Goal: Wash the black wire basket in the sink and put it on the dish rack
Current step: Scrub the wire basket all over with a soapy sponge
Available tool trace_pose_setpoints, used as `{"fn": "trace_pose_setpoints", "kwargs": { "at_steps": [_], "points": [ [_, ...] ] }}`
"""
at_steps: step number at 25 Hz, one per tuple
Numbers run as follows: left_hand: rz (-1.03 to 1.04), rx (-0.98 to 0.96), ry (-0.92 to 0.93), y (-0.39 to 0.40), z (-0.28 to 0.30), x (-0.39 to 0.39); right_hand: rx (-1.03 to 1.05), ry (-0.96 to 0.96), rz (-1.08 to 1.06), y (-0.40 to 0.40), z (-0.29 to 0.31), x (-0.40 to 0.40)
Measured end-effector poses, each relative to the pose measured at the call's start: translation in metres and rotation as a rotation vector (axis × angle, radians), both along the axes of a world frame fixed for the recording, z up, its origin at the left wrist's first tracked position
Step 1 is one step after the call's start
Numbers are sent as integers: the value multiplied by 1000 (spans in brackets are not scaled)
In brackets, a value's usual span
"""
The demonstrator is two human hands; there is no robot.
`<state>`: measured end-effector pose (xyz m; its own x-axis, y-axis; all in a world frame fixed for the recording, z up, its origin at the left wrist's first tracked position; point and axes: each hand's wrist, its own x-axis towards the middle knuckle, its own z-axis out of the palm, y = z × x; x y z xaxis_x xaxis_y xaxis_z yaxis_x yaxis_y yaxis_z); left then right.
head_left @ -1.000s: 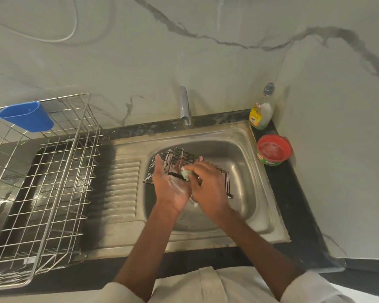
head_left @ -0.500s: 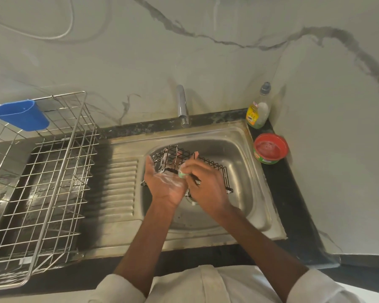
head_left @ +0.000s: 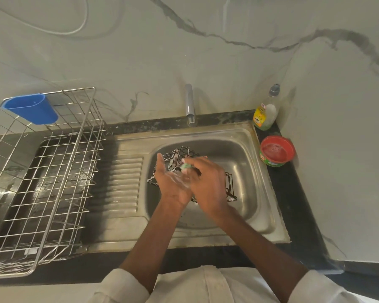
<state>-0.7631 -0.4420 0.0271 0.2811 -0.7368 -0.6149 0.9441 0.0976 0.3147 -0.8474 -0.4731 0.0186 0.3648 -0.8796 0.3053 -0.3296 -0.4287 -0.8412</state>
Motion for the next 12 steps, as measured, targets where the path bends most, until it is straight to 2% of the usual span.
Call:
{"fn": "trace_pose_setpoints", "kwargs": {
  "at_steps": [2,4,9,10,12],
  "points": [
    [38,-64,1,0,3,-6,-86,-9,43,0,10,13],
    [24,-37,40,-2,12,-4,-92,17,14,-5,1,3],
    [141,24,52,-13,7,-2,196,165,-310,-12,-48,-55],
    [153,11,73,-16,1,-3,201,123,-296,-11,-46,-45],
    [163,-25,166,-18,-15,2,109,32,-133,-6,-31,-19]
  ]
}}
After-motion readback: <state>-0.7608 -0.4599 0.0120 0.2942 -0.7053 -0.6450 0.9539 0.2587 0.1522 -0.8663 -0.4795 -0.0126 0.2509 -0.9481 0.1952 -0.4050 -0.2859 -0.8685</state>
